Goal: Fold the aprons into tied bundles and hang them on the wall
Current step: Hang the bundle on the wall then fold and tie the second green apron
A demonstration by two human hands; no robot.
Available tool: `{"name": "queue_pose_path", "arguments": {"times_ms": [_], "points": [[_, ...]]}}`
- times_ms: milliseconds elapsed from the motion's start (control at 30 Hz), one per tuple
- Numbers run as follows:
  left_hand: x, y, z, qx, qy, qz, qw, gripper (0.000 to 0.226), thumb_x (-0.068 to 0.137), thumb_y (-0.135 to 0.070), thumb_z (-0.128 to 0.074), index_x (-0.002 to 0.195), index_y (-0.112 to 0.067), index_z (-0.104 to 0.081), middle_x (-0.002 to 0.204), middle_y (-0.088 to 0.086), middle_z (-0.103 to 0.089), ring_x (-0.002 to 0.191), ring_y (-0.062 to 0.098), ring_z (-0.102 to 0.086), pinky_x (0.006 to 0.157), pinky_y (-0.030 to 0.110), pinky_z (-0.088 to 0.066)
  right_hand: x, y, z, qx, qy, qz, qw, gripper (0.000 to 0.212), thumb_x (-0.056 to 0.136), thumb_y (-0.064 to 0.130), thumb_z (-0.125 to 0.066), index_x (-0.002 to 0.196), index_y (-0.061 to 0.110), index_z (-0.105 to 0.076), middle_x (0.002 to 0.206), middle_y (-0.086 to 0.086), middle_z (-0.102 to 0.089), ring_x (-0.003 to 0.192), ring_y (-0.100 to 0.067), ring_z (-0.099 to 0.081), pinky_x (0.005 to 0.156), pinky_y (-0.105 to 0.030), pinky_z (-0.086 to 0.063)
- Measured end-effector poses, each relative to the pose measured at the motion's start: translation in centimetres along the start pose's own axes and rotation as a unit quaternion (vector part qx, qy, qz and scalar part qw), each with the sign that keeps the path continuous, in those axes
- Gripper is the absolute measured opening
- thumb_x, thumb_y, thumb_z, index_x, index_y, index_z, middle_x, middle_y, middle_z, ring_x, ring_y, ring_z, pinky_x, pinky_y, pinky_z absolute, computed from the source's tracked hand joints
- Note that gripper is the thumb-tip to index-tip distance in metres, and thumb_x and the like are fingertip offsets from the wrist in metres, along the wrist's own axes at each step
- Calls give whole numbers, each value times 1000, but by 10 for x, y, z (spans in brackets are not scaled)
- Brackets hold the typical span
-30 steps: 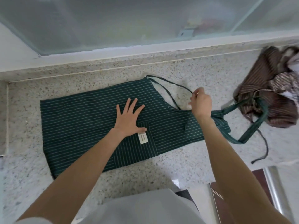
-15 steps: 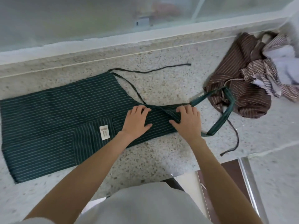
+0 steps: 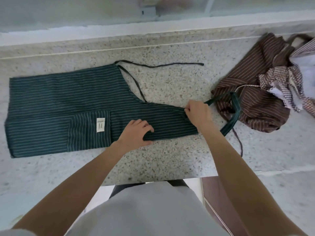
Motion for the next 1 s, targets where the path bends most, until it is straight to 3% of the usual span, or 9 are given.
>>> {"name": "queue_pose_path", "arguments": {"times_ms": [100,233,300,400,467,567,667,833,1000], "points": [[-8,-10,2,-16,-71,-33,997,7,80,-27,-71,85,-25,-67,84,-8,-64,82,17,-60,75,28,-40,1,-1,-7,11,-10,17,1000,22,99,27,-42,104,9,-53,101,-11,-63,90,-29,-59,74,-36,-42],[-23,-18,-6,-38,-96,-89,991,14,75,-15,-73,74,-26,-65,73,-11,-59,69,13,-54,71,19,-31,-1,-5,-9,-14,-42,45,998,22,100,25,-41,107,7,-51,105,-11,-60,88,-29,-58,76,-36,-41],[-29,-18,-15,-44,-91,-89,991,3,82,-25,-66,83,-28,-68,81,-11,-62,78,11,-53,76,23,-39,-4,-6,-7,-14,-66,62,996,19,97,22,-47,107,7,-53,106,-12,-59,94,-30,-55,82,-36,-40],[-30,-19,-28,-44,-62,-46,996,34,89,-48,-44,108,-30,-65,102,-9,-61,96,12,-52,87,31,-41,-20,-2,9,0,-167,98,981,21,86,16,-64,105,8,-59,109,-14,-59,104,-35,-52,88,-44,-43],[-28,-25,-30,-59,-65,-35,996,37,91,-47,-40,115,-29,-62,108,-6,-59,99,14,-52,86,32,-43,-42,7,7,26,-202,151,967,29,87,18,-62,114,10,-59,122,-14,-56,116,-36,-48,97,-48,-42],[-24,-33,-32,-79,-67,-38,994,38,91,-43,-40,118,-28,-61,114,-5,-57,102,13,-49,86,33,-42,-82,22,-43,3,-101,237,966,51,97,43,-38,143,21,-36,152,-9,-29,141,-28,-20,114,-52,-20],[-28,-26,-30,-108,-64,-27,992,44,91,-44,-35,124,-25,-58,125,-3,-54,115,15,-45,96,36,-37,-110,5,-92,-23,-18,199,980,59,97,53,-23,149,25,-19,156,-7,-18,145,-26,-11,109,-59,-24],[-78,38,1,-109,-205,65,970,37,90,-36,-44,121,-21,-58,127,0,-54,120,20,-44,104,45,-34,-116,28,-73,15,-61,121,991,62,96,57,-15,147,22,-24,153,-5,-26,143,-27,-16,113,-57,-1],[-158,128,-4,-99,-202,244,943,50,84,-46,-56,127,-21,-52,132,4,-48,123,29,-41,103,51,-32,-107,155,-47,94,-121,279,948,36,93,31,-49,124,15,-56,128,-9,-55,123,-27,-43,102,-46,-38]]}}
Point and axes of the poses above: each hand's wrist, its own x-axis towards the middle knuckle, its own z-axis out of the back of the hand, y = z × x, the point moved 8 cm from there along x, towards the middle knuckle
